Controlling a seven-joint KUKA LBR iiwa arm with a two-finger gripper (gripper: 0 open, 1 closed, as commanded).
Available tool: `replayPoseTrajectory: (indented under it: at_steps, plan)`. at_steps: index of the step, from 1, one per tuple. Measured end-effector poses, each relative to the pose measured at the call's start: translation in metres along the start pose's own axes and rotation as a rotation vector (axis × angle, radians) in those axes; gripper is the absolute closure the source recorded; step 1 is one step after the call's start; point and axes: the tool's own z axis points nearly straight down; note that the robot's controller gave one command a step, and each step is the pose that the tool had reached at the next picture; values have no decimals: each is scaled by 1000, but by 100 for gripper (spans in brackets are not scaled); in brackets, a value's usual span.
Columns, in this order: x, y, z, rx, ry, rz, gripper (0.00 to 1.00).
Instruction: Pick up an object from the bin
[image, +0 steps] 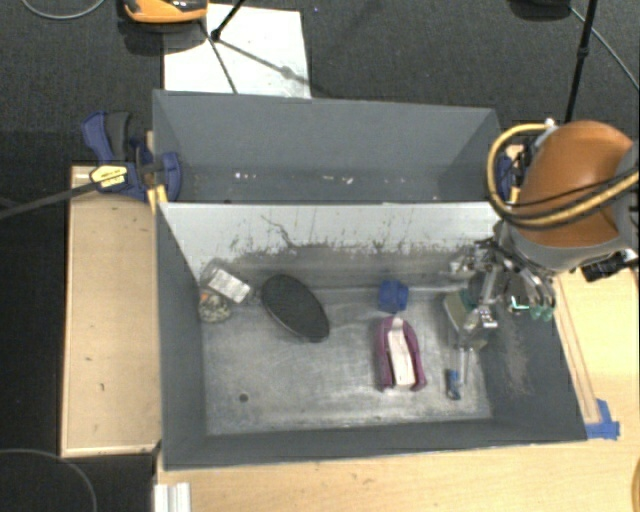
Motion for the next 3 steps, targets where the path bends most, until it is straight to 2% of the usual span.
replayPoseTrajectory:
  at_steps: [1,2,3]
  plan:
    - [28,-46,105,3,-10,-444,0]
    - [-29,-53,73,5,-14,-422,0]
    - [-26,67,67,1,-8,-908,0]
